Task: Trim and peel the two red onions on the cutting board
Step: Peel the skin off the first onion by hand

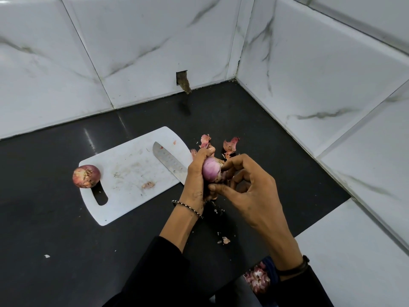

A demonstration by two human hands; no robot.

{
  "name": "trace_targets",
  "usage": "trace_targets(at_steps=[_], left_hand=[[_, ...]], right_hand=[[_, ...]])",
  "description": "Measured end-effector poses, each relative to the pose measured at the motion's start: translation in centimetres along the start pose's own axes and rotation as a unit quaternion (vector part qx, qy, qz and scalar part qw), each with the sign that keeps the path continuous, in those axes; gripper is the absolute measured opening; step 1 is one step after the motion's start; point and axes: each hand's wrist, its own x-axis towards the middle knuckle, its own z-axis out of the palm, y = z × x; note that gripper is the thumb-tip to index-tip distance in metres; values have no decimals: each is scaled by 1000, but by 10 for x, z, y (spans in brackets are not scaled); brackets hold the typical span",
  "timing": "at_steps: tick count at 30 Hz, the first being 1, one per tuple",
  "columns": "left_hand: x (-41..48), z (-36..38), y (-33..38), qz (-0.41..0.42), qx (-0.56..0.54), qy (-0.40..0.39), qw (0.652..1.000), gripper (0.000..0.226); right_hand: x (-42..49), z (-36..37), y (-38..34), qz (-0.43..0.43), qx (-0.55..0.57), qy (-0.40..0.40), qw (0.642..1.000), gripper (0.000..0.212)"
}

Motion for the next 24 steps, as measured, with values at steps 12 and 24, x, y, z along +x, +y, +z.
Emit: trace_targets(at_steps=[12, 24], left_hand=[[7, -1, -1, 15, -18, 8, 1000, 45], [3, 0, -5, 3, -40, 13, 999, 44]], right_hand=[[-7, 11, 2, -7, -12, 52, 999, 25], [-7, 8, 1, -16, -12, 83, 996, 43]])
